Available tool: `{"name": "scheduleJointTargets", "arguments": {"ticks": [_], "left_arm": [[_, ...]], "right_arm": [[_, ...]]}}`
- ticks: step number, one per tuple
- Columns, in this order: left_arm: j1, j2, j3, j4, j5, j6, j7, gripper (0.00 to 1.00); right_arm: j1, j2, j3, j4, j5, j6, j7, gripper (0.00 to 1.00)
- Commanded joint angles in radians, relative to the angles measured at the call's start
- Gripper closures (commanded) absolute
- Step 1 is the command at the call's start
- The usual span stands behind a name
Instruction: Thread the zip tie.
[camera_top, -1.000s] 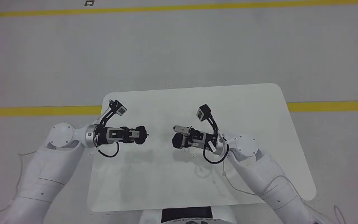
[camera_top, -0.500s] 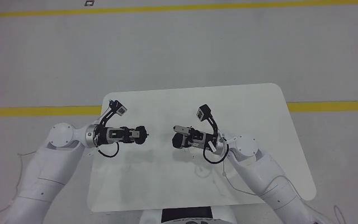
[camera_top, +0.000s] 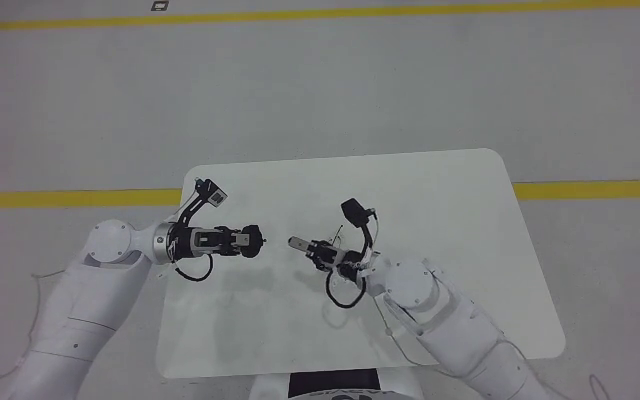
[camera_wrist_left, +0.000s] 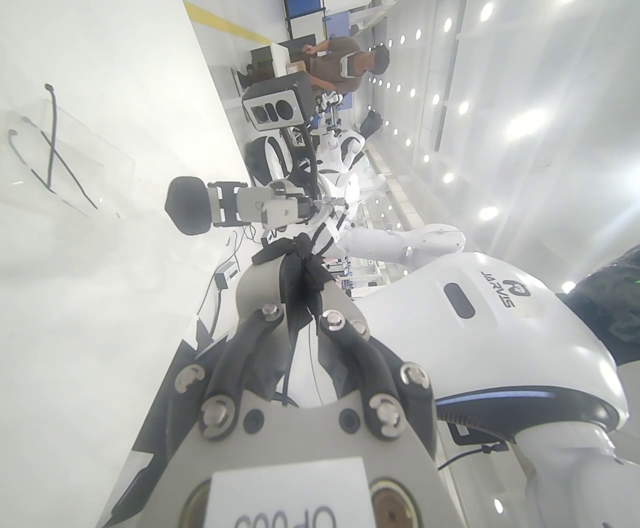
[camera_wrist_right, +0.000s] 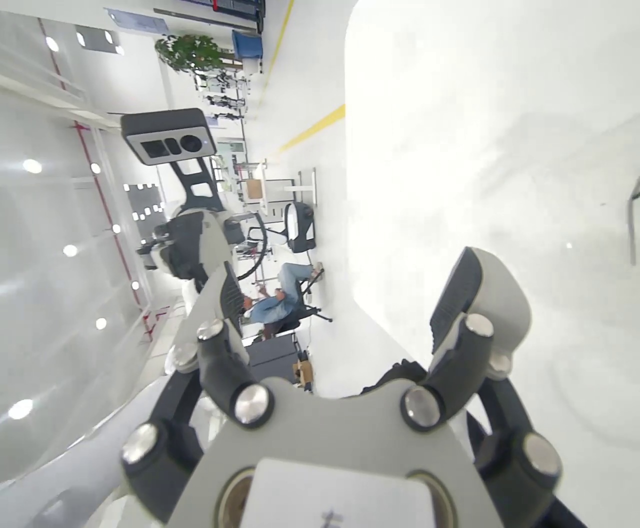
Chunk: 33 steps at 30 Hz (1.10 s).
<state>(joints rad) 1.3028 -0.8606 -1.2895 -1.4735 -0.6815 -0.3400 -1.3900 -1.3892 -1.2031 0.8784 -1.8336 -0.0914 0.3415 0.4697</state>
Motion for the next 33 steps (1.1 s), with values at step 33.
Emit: {"name": "scheduleJointTargets", "arguments": {"ticks": [33], "left_arm": [[0.0, 0.0, 0.0, 0.0, 0.0, 0.0, 0.0, 1.0]], "right_arm": [[-0.116, -0.177, 0.156, -0.03, -0.757, -0.002, 0.305, 0.0]]}}
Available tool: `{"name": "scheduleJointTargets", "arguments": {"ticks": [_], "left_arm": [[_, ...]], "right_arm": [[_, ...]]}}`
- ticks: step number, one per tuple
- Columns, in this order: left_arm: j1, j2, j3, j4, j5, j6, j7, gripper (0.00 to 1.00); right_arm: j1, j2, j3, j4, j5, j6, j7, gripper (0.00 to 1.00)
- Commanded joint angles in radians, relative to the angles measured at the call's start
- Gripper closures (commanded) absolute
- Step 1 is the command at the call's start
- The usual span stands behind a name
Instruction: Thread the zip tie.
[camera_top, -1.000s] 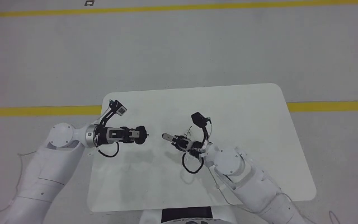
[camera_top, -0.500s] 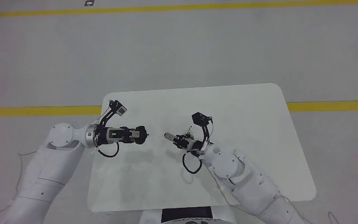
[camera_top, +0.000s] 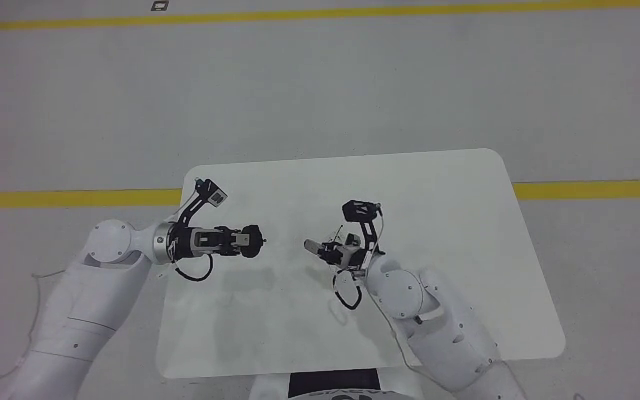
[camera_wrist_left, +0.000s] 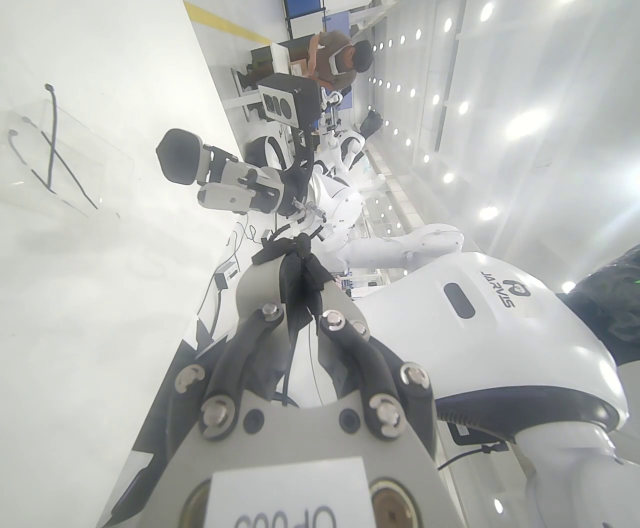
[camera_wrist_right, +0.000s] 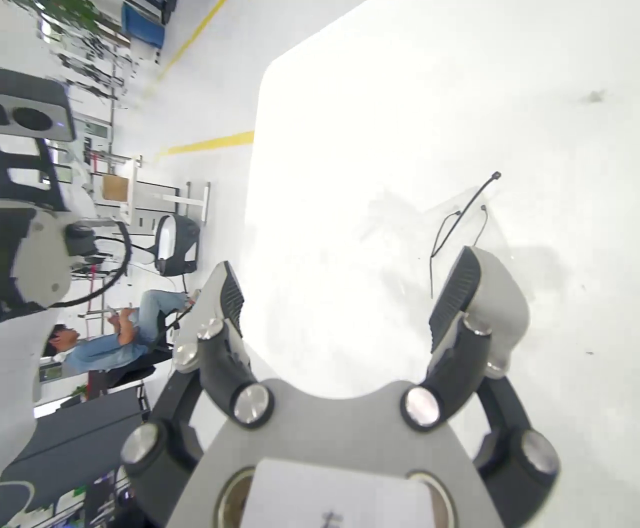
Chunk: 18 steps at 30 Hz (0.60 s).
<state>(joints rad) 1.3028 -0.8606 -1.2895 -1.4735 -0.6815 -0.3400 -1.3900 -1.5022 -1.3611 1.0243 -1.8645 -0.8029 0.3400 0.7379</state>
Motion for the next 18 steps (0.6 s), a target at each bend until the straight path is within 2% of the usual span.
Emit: {"name": "scheduleJointTargets", "arguments": {"ticks": [1, 8, 9, 16, 18], "left_arm": [[0.0, 0.0, 0.0, 0.0, 0.0, 0.0, 0.0, 1.0], [0.0, 0.0, 0.0, 0.0, 0.0, 0.0, 0.0, 1.0], [0.0, 0.0, 0.0, 0.0, 0.0, 0.0, 0.0, 1.0], [0.0, 0.0, 0.0, 0.0, 0.0, 0.0, 0.0, 1.0], [0.0, 0.0, 0.0, 0.0, 0.0, 0.0, 0.0, 1.0]], "right_arm": [[-0.007, -0.039, 0.02, 0.002, -0.085, 0.0, 0.063, 0.0], [-0.053, -0.22, 0.102, 0.013, -0.346, 0.0, 0.215, 0.0], [-0.055, -0.228, 0.107, 0.013, -0.356, 0.0, 0.22, 0.0], [-0.055, -0.228, 0.107, 0.013, -0.356, 0.0, 0.22, 0.0], [-0.062, -0.227, 0.1, 0.025, -0.348, -0.011, 0.191, 0.0]]}}
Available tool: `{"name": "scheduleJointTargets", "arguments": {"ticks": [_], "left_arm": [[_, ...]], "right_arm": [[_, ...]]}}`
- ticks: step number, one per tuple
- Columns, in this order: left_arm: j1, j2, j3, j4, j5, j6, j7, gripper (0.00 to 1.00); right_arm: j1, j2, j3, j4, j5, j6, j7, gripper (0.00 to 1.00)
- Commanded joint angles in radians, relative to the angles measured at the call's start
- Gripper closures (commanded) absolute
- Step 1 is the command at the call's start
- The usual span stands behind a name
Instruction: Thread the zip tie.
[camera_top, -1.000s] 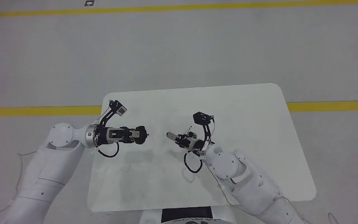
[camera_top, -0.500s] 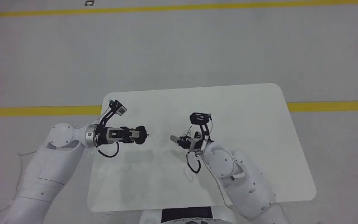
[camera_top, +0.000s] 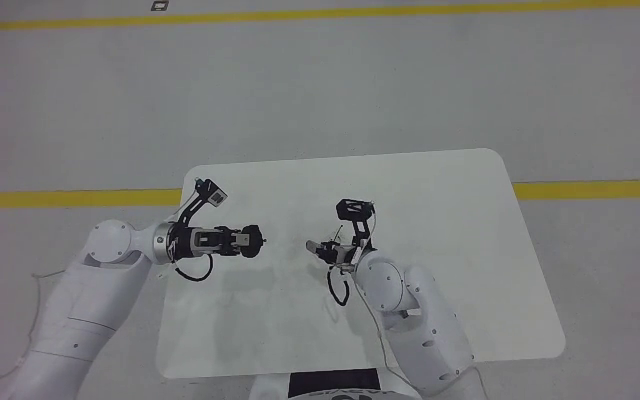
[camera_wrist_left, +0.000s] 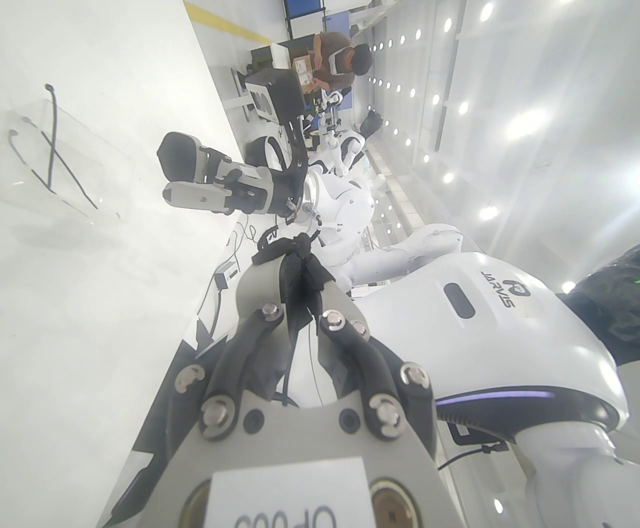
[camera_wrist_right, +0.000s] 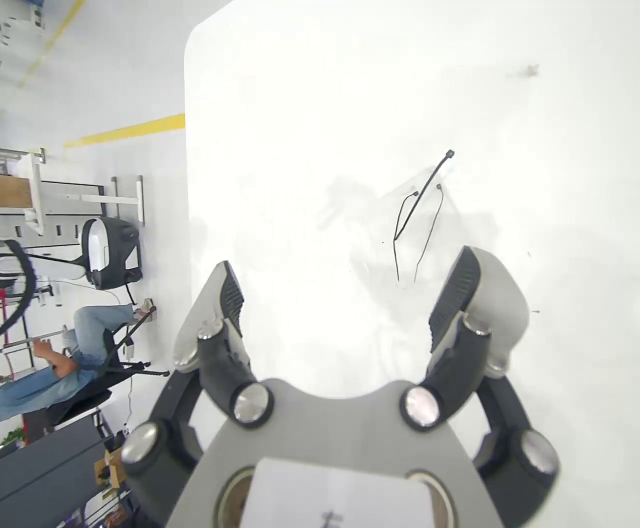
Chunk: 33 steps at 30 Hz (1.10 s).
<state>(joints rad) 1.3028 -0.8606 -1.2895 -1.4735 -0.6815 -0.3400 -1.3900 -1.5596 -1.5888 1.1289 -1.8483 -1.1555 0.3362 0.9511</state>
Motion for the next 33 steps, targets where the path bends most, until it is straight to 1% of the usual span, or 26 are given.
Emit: {"name": "scheduleJointTargets", "arguments": {"ticks": [1, 3, 10, 11, 15, 17, 22, 26, 30, 33], "left_arm": [[0.0, 0.0, 0.0, 0.0, 0.0, 0.0, 0.0, 1.0], [0.0, 0.0, 0.0, 0.0, 0.0, 0.0, 0.0, 1.0], [0.0, 0.0, 0.0, 0.0, 0.0, 0.0, 0.0, 1.0], [0.0, 0.0, 0.0, 0.0, 0.0, 0.0, 0.0, 1.0], [0.0, 0.0, 0.0, 0.0, 0.0, 0.0, 0.0, 1.0], [0.0, 0.0, 0.0, 0.0, 0.0, 0.0, 0.0, 1.0], [0.0, 0.0, 0.0, 0.0, 0.0, 0.0, 0.0, 1.0], [0.0, 0.0, 0.0, 0.0, 0.0, 0.0, 0.0, 1.0], [0.0, 0.0, 0.0, 0.0, 0.0, 0.0, 0.0, 1.0], [0.0, 0.0, 0.0, 0.0, 0.0, 0.0, 0.0, 1.0]], "right_arm": [[-0.006, 0.001, -0.011, 0.022, -0.001, -0.008, -0.03, 0.0], [0.001, 0.001, -0.021, 0.039, -0.002, 0.003, -0.038, 0.0], [0.052, -0.01, -0.041, 0.132, 0.041, 0.004, -0.063, 0.0], [0.063, -0.013, -0.04, 0.15, 0.058, 0.004, -0.065, 0.16], [0.083, -0.022, -0.032, 0.197, 0.075, 0.004, -0.086, 0.5], [0.086, -0.026, -0.026, 0.215, 0.07, 0.004, -0.099, 0.52], [0.091, -0.035, -0.004, 0.259, 0.074, 0.004, -0.123, 0.52], [0.089, -0.041, 0.002, 0.264, 0.075, 0.004, -0.137, 0.55], [0.083, -0.046, 0.007, 0.273, 0.052, 0.004, -0.154, 0.6], [0.08, -0.051, 0.013, 0.279, 0.026, 0.004, -0.162, 0.62]]}}
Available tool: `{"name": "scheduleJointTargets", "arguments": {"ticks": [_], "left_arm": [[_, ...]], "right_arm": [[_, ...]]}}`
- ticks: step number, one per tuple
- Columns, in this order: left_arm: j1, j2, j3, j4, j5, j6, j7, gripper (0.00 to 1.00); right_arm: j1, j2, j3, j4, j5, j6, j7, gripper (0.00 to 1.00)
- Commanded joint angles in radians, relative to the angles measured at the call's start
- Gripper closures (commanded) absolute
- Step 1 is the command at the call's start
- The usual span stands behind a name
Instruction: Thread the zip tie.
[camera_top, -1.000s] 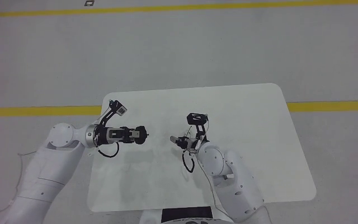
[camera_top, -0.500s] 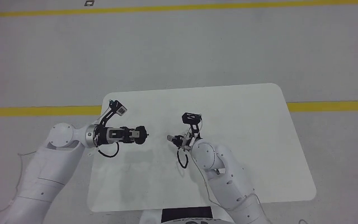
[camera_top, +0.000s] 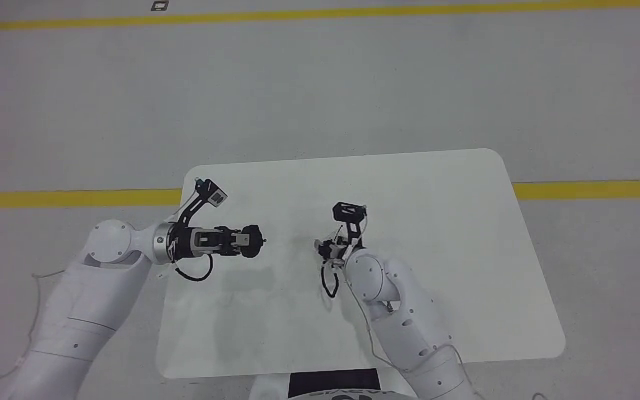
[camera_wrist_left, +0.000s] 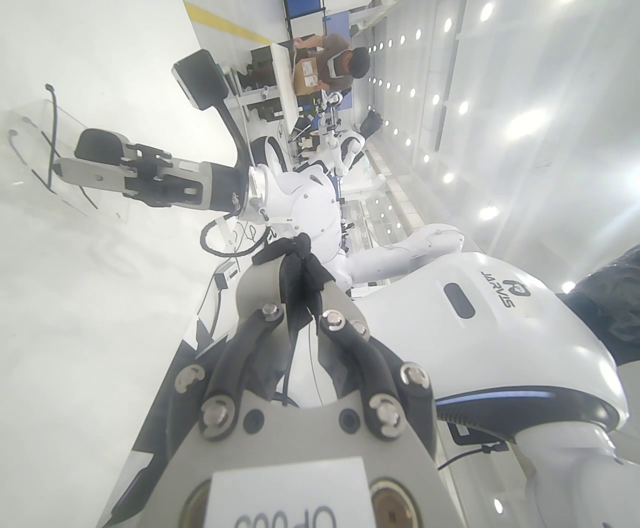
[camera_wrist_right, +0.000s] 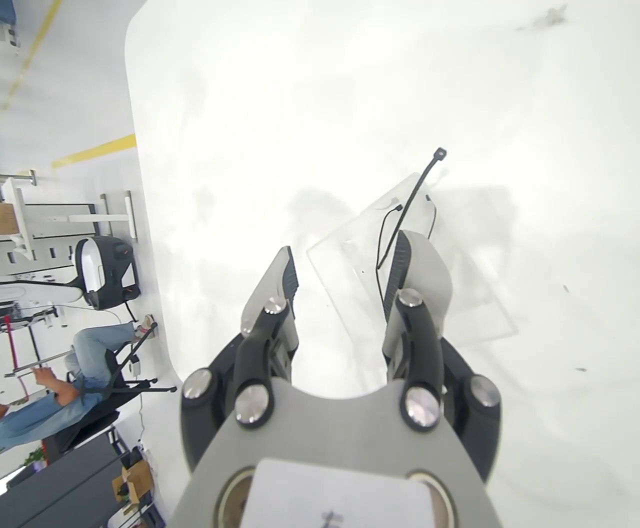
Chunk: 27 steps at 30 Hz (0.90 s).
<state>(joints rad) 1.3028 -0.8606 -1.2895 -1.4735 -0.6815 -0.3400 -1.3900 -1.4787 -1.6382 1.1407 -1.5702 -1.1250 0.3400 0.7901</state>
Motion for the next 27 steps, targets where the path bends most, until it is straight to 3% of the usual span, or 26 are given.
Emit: {"name": "scheduleJointTargets", "arguments": {"ticks": [1, 15, 27], "left_arm": [[0.0, 0.0, 0.0, 0.0, 0.0, 0.0, 0.0, 1.0], [0.0, 0.0, 0.0, 0.0, 0.0, 0.0, 0.0, 1.0], [0.0, 0.0, 0.0, 0.0, 0.0, 0.0, 0.0, 1.0]], "right_arm": [[-0.002, -0.004, 0.003, 0.002, -0.011, 0.0, -0.001, 0.63], [-0.001, -0.03, 0.024, 0.025, -0.05, 0.0, -0.015, 0.84], [-0.005, -0.056, 0.038, 0.044, -0.105, 0.0, -0.017, 0.88]]}}
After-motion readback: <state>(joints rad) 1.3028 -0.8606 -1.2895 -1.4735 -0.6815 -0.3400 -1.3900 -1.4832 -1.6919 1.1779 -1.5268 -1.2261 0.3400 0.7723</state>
